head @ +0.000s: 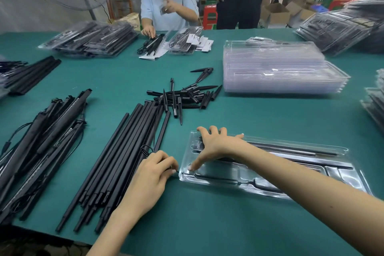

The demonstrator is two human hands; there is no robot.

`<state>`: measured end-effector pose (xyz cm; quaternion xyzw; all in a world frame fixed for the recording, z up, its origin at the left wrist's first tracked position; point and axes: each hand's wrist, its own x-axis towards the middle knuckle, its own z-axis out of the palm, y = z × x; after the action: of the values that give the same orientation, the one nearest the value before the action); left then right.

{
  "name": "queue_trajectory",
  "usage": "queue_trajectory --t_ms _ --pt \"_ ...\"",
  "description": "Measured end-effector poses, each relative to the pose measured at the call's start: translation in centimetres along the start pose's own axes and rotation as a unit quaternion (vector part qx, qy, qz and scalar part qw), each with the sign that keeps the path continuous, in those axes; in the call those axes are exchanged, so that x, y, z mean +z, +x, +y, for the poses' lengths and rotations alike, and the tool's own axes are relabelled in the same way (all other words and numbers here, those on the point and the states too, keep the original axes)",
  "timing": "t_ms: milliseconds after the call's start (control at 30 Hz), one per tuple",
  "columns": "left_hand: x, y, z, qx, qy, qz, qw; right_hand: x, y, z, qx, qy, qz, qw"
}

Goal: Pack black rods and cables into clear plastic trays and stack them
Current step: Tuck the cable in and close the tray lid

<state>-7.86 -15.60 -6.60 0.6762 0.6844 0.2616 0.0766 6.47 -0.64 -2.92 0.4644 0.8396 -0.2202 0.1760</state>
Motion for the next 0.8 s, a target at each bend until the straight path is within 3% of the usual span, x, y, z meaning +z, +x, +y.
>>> queue_trajectory --t_ms 233,400,533,600,700,800 --pt "-0.2 0.0 -0.1 -0.003 0.013 -0.027 1.0 -3.1 0.0 -3.5 -0.058 -0.208 0.015 0.976" --pt "-0.6 0.2 0.1 -0.04 0.059 -0.045 0.996 -2.2 0.5 -4.1 -0.094 -0.197 0.02 0.976" --pt "-1.4 3.0 1.1 -0.064 -0.056 0.006 0.996 -1.8 0.8 -4.0 -0.152 -0.186 0.043 0.97" --pt "-1.5 5.0 1.5 -0.104 -0.091 -0.049 0.989 -1.9 0.9 -3.7 -0.155 -0.165 0.036 0.973" --pt "-0.8 7.4 1.6 -0.117 -0.004 -0.184 0.976 -1.9 1.2 -3.7 -0.151 -0.167 0.034 0.974" --pt "-0.3 8.6 0.6 -0.129 -0.042 -0.249 0.959 -1.9 1.6 -3.9 -0.145 -0.172 0.032 0.974"
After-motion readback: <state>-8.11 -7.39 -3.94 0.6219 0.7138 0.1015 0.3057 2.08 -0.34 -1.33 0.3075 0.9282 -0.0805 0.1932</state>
